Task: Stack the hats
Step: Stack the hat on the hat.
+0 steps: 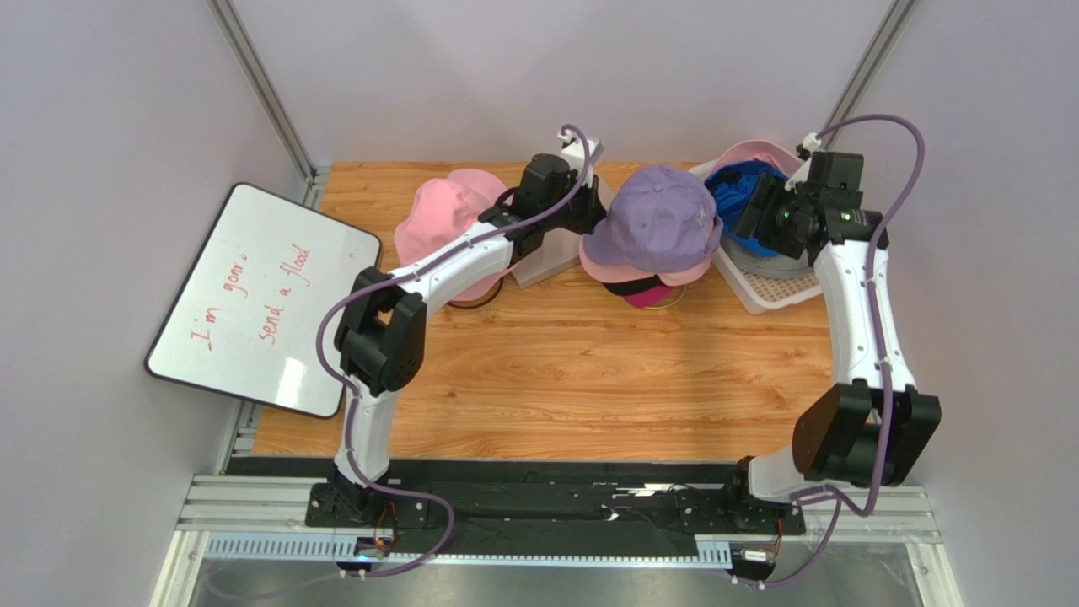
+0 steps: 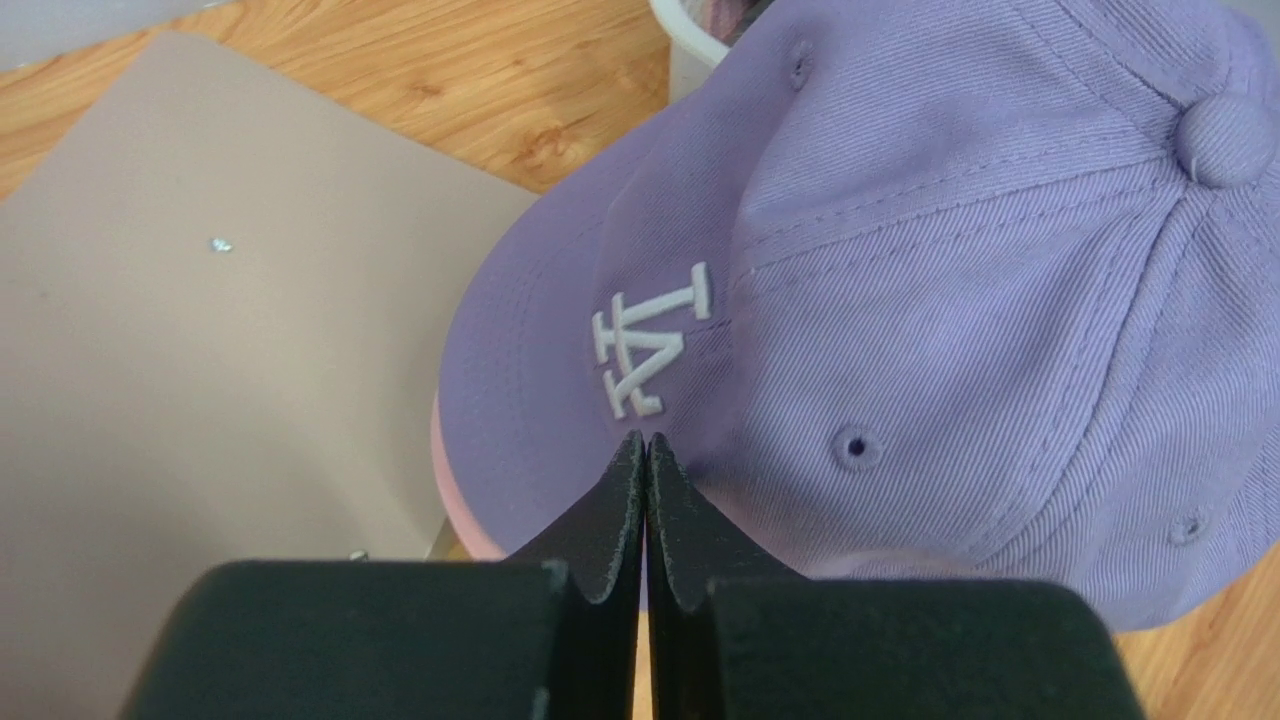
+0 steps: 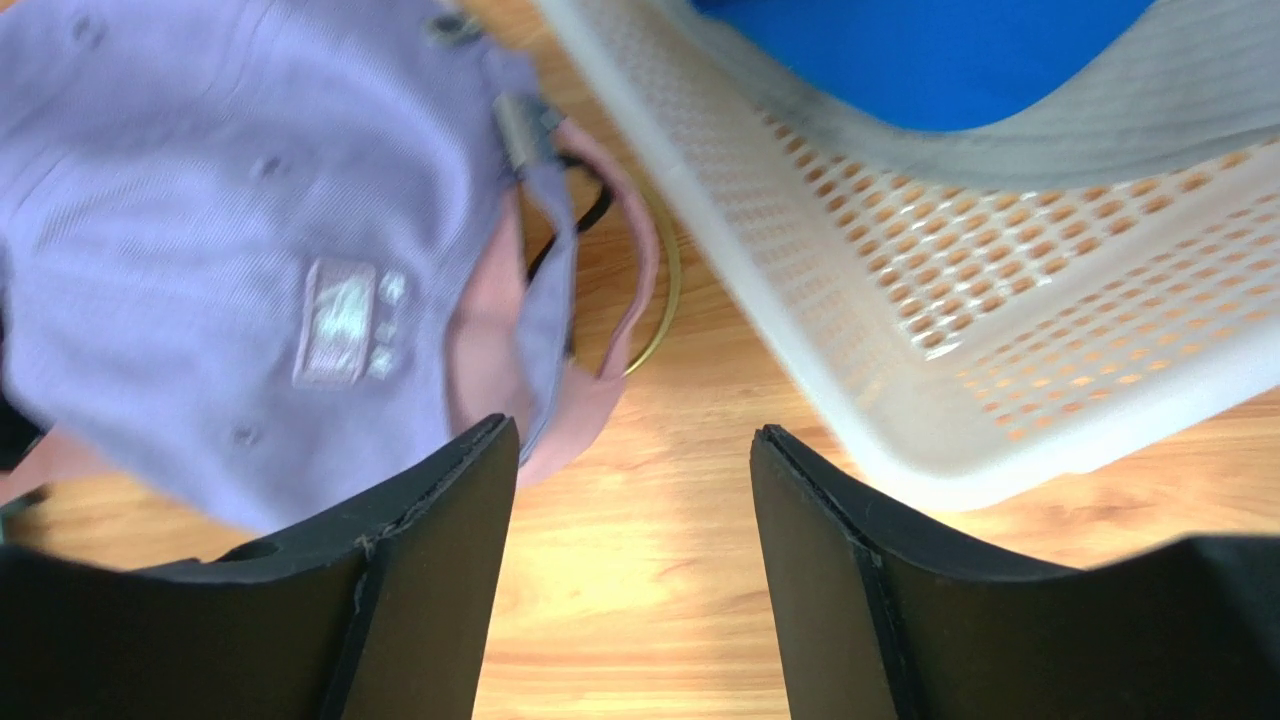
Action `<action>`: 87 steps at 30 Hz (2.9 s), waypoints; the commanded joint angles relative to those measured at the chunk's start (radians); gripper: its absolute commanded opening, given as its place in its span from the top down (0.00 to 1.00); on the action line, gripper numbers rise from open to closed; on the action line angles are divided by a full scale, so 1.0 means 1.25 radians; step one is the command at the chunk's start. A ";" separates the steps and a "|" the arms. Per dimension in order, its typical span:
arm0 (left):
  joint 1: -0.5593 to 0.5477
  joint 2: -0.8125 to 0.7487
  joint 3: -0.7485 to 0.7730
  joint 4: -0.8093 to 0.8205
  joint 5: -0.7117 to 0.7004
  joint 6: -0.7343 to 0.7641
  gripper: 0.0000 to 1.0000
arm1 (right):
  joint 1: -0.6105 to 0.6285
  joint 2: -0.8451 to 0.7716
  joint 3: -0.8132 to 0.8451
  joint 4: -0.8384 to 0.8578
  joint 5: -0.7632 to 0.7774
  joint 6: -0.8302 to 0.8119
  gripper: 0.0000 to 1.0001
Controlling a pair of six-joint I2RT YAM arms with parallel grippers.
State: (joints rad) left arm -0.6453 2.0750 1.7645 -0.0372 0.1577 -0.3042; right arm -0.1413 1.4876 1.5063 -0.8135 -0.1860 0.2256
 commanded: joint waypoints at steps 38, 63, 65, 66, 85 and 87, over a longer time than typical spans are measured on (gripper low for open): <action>-0.127 -0.013 0.026 -0.061 -0.125 0.089 0.00 | 0.005 -0.002 -0.285 0.220 -0.118 0.059 0.71; -0.116 -0.070 0.169 -0.137 -0.124 0.100 0.00 | -0.038 -0.001 -0.101 0.181 -0.148 0.064 0.63; -0.117 -0.027 0.231 -0.142 -0.125 0.113 0.00 | -0.038 0.028 -0.096 0.193 -0.160 0.072 0.64; -0.116 -0.013 0.249 -0.137 -0.125 0.117 0.00 | -0.038 0.038 -0.093 0.208 -0.174 0.074 0.64; -0.116 0.145 0.336 -0.111 -0.086 0.135 0.00 | -0.037 0.064 -0.104 0.254 -0.234 0.078 0.65; -0.117 0.143 0.332 -0.110 -0.086 0.133 0.00 | -0.037 0.046 -0.104 0.243 -0.213 0.076 0.65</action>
State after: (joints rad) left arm -0.7902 2.2463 2.1944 -0.1623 0.0334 -0.1513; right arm -0.1867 1.6211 1.3602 -0.5339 -0.4633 0.3183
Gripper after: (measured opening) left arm 0.995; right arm 0.351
